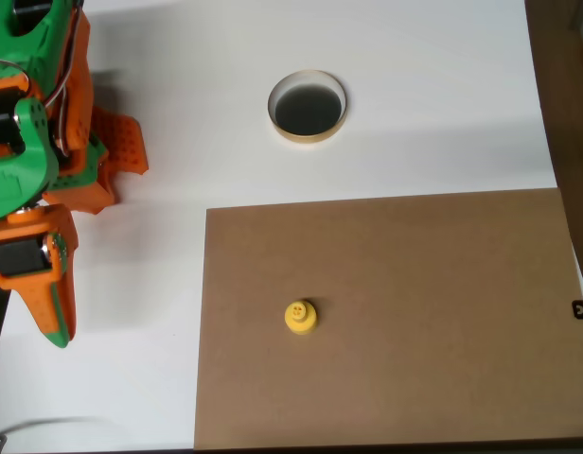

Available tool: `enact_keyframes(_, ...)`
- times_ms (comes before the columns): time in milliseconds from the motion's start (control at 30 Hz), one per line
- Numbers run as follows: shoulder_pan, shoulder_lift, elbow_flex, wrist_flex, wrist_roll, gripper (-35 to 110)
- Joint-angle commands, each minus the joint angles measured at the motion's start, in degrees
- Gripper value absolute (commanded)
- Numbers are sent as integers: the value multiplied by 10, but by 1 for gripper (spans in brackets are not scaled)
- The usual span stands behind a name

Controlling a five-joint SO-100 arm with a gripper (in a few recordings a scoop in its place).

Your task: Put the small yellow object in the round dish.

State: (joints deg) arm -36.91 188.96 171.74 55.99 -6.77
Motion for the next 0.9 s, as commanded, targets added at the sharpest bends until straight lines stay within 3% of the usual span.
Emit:
enact_keyframes(0, -5, 17, -4, 0, -3, 0)
enact_keyframes(867, -11, 17, -4, 1, 2, 1)
